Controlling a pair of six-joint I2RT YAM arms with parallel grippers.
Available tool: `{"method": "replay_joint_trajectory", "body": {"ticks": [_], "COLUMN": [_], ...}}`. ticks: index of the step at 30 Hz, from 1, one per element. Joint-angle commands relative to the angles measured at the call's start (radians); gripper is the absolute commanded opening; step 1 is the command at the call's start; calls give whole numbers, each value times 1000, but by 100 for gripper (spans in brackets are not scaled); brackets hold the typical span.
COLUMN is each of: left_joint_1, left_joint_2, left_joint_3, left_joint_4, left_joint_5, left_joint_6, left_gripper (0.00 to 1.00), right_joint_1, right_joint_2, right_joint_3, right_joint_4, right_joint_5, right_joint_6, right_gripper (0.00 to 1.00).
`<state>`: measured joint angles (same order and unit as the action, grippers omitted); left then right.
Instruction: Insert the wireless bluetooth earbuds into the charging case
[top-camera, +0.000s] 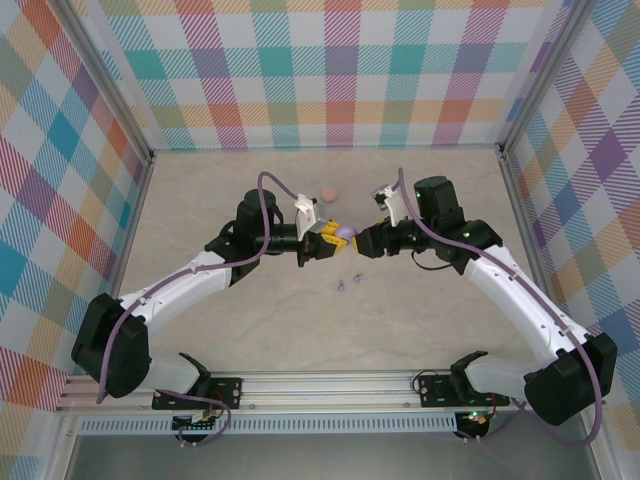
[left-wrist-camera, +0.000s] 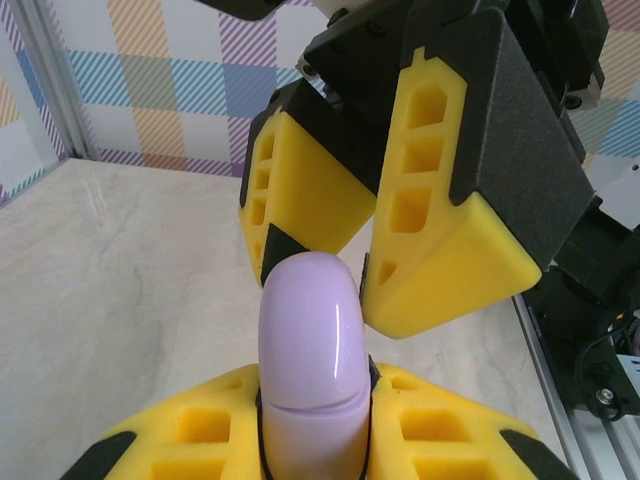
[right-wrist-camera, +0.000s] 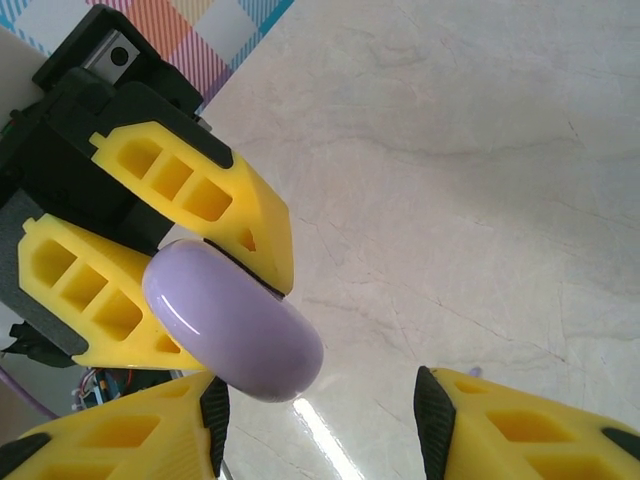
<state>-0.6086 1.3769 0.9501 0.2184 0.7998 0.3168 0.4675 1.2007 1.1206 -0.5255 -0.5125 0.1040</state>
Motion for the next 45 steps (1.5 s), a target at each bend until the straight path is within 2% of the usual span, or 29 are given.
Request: {"method": "replay_joint_trajectory", "body": {"ticks": [1, 14, 20, 24, 30, 33, 37, 45], "left_joint_1": [-36, -42, -41, -34, -7, -1, -1, -16], "left_joint_2": [-33, -41, -35, -22, -34, -55, -95, -200], "left_joint_3": [10, 14, 8, -12, -71, -97, -124, -197], "left_joint_4": [-27, -47, -30, 15, 126, 160, 167, 154], "left_joint_5": [61, 70, 5, -48, -46, -31, -20, -47], "left_joint_6": [39, 49, 18, -28, -118, -148, -175, -239], "left_gripper": [19, 19, 19, 20, 20, 20, 20, 21], "right_joint_1": [0, 0, 0, 0, -4, -17, -26, -26], "right_joint_2": [-13, -6, -35, -72, -112, -79, -2, 175], "right_joint_3": [28, 30, 23, -2, -56, -56, -56, -70], "right_joint_4": [33, 35, 37, 45, 35, -14, -60, -87], "right_joint_5": [67, 79, 93, 170, 393, 451, 447, 345], "right_joint_6": [24, 34, 33, 42, 95, 119, 133, 127], "right_gripper": [54, 55, 58, 59, 61, 61, 62, 58]}}
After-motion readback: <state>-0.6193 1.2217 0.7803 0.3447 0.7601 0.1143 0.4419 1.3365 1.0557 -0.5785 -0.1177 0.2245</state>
